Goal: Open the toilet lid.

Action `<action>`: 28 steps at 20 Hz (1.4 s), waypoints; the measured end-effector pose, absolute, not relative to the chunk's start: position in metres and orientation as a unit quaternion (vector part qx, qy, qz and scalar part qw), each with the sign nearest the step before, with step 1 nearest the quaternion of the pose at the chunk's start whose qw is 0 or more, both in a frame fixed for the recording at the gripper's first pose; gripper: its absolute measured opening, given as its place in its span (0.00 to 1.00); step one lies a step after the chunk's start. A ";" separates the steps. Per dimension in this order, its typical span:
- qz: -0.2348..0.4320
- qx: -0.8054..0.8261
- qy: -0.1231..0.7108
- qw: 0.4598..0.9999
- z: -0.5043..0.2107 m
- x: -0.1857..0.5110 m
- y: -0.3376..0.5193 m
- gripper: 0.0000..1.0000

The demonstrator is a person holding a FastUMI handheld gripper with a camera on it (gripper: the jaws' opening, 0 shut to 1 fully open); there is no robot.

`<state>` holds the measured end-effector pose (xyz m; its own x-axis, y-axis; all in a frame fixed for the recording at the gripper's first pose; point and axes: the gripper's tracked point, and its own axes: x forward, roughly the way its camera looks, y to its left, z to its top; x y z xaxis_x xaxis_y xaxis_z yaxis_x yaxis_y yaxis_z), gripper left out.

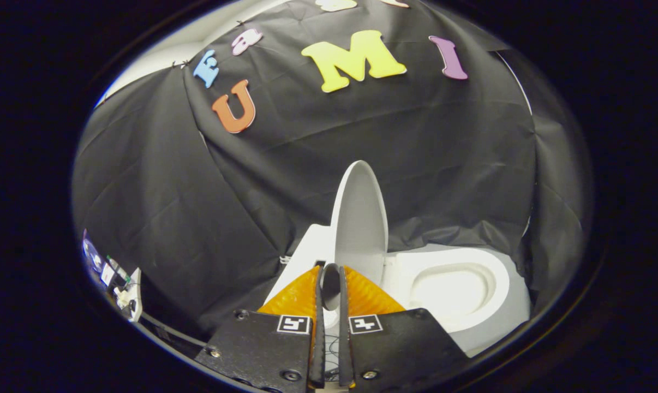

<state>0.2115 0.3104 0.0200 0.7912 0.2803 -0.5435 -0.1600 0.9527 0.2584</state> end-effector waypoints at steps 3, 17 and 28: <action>0.126 0.101 0.303 0.939 0.018 0.213 0.326 0.13; 0.140 0.056 0.310 0.939 0.001 0.219 0.393 0.13; 0.138 0.037 0.304 0.942 -0.002 0.220 0.408 0.22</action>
<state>0.2204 0.4079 -0.0023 0.7773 0.2821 -0.5624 -0.2375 0.9593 0.1529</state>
